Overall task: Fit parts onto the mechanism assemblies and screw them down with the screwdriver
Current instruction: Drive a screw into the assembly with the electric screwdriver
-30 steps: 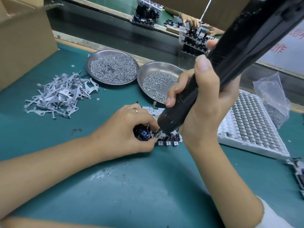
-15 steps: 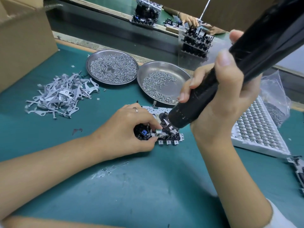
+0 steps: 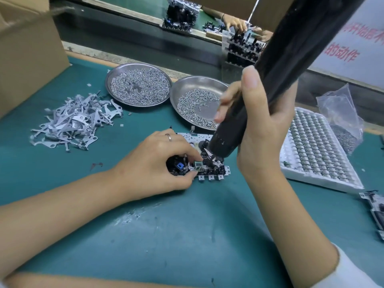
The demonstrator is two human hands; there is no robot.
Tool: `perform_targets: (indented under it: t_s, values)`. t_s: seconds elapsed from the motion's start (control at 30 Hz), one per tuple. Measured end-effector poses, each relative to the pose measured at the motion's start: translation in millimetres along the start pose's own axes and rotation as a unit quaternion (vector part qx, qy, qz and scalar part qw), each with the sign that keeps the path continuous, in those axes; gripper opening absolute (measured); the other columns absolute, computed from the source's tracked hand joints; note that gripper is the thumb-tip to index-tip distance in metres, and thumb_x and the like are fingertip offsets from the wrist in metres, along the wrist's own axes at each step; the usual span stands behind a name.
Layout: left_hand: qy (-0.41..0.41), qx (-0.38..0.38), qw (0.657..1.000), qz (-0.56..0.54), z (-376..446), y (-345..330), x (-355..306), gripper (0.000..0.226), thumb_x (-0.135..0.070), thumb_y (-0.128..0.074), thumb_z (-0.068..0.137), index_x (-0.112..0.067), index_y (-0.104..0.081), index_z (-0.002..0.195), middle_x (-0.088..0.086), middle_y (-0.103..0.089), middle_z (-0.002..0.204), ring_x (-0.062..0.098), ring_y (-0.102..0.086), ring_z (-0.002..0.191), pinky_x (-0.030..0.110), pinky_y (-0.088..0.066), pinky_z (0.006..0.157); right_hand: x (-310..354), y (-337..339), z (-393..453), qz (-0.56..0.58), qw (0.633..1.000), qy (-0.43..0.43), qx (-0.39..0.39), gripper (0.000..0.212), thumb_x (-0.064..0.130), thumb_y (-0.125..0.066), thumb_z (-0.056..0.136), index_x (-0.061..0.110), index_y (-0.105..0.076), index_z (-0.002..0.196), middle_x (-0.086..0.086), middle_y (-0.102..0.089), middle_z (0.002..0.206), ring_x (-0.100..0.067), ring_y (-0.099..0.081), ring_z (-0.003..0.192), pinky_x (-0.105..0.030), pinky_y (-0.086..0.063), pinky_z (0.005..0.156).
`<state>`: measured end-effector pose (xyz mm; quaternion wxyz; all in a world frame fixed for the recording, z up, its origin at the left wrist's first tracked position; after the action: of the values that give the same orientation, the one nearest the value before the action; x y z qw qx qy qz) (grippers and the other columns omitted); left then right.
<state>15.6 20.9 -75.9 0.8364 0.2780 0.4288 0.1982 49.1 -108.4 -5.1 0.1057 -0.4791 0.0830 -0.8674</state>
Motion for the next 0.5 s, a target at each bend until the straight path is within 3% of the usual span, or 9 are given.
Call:
perform_targets:
  t_s: [0.07,0.17,0.2,0.27,0.3,0.37,0.4,0.43,0.5]
  values:
    - [0.001,-0.01,1.0,-0.011,0.7,1.7,-1.2,0.024,-0.023,-0.074,0.07,-0.012,-0.074,0.091,-0.009,-0.066,0.079,0.013,-0.059,0.076,0.025,-0.047,0.079,3.4,11.0,-0.5,-0.016,0.997,0.037,-0.06,0.039,0.027,-0.059,0.08,0.014,-0.043,0.113,0.0,-0.057,0.079,-0.022,-0.058,0.07,-0.035,-0.05,0.064]
    - [0.052,-0.091,0.993,-0.056,3.2,12.0,2.6,0.021,-0.03,-0.067,0.079,-0.017,-0.072,0.095,-0.014,-0.063,0.081,0.003,-0.058,0.075,0.013,-0.043,0.076,4.5,34.8,-20.1,-0.102,0.97,0.095,-0.201,0.025,0.024,-0.054,0.081,0.019,-0.045,0.104,0.008,-0.047,0.083,-0.015,-0.049,0.079,-0.031,-0.041,0.07]
    - [0.077,-0.131,0.986,-0.071,4.2,16.9,6.3,0.017,-0.029,-0.063,0.083,-0.02,-0.07,0.096,-0.015,-0.064,0.083,0.002,-0.059,0.077,0.013,-0.044,0.075,0.8,35.2,-30.5,-0.16,0.967,0.102,-0.168,0.02,0.021,-0.054,0.084,0.02,-0.046,0.102,0.011,-0.049,0.084,-0.009,-0.05,0.077,-0.026,-0.04,0.071]
    - [0.117,-0.199,0.968,-0.094,5.7,25.0,14.4,0.014,-0.024,-0.055,0.089,-0.021,-0.067,0.096,-0.014,-0.064,0.083,-0.004,-0.059,0.078,0.011,-0.043,0.075,-11.5,17.5,-51.0,-0.301,0.95,0.081,0.036,0.024,0.024,-0.055,0.088,0.019,-0.055,0.111,0.009,-0.058,0.095,-0.008,-0.056,0.086,-0.024,-0.042,0.078]
    - [0.126,-0.22,0.962,-0.1,6.3,27.4,17.7,0.014,-0.022,-0.053,0.092,-0.021,-0.066,0.097,-0.014,-0.064,0.082,-0.008,-0.058,0.078,0.009,-0.042,0.075,-21.0,6.0,-62.0,-0.393,0.902,0.086,0.155,0.034,0.031,-0.054,0.089,0.017,-0.058,0.12,0.001,-0.061,0.104,-0.016,-0.057,0.096,-0.03,-0.044,0.084]
    - [0.143,-0.239,0.954,-0.109,6.9,29.5,23.8,0.016,-0.022,-0.048,0.094,-0.022,-0.064,0.099,-0.013,-0.063,0.081,-0.009,-0.057,0.077,0.014,-0.044,0.079,-41.2,-9.9,-79.1,-0.564,0.753,0.131,0.313,0.044,0.045,-0.049,0.091,0.022,-0.059,0.128,-0.008,-0.059,0.12,-0.031,-0.053,0.111,-0.044,-0.041,0.094]
    - [0.151,-0.245,0.951,-0.112,6.7,30.0,25.9,0.018,-0.025,-0.046,0.094,-0.023,-0.064,0.099,-0.012,-0.063,0.082,-0.008,-0.056,0.077,0.019,-0.045,0.081,-46.0,-14.7,-82.8,-0.608,0.701,0.136,0.347,0.043,0.048,-0.048,0.092,0.024,-0.062,0.125,-0.009,-0.058,0.125,-0.034,-0.05,0.114,-0.047,-0.039,0.095]
    - [0.156,-0.252,0.948,-0.114,6.4,30.5,27.5,0.021,-0.028,-0.045,0.093,-0.023,-0.064,0.1,-0.012,-0.063,0.081,-0.007,-0.056,0.076,0.022,-0.045,0.082,-46.0,-17.1,-83.9,-0.627,0.677,0.131,0.363,0.041,0.048,-0.047,0.092,0.023,-0.065,0.12,-0.009,-0.057,0.126,-0.036,-0.05,0.114,-0.049,-0.039,0.095]
    - [0.154,-0.263,0.945,-0.119,6.0,32.1,29.5,0.025,-0.03,-0.043,0.093,-0.021,-0.065,0.102,-0.011,-0.064,0.081,-0.006,-0.055,0.076,0.025,-0.045,0.083,-39.6,-13.8,-87.5,-0.616,0.681,0.134,0.372,0.037,0.044,-0.051,0.091,0.016,-0.069,0.104,-0.01,-0.06,0.122,-0.036,-0.053,0.11,-0.047,-0.043,0.088]
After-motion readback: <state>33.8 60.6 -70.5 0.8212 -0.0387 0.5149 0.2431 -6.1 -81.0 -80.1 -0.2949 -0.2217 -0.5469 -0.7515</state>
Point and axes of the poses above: each hand's wrist, its own z-axis towards the middle knuckle, its own y-axis out of the back of the hand, x = y × z, the point moved 4 cm from there along z, towards the middle knuckle
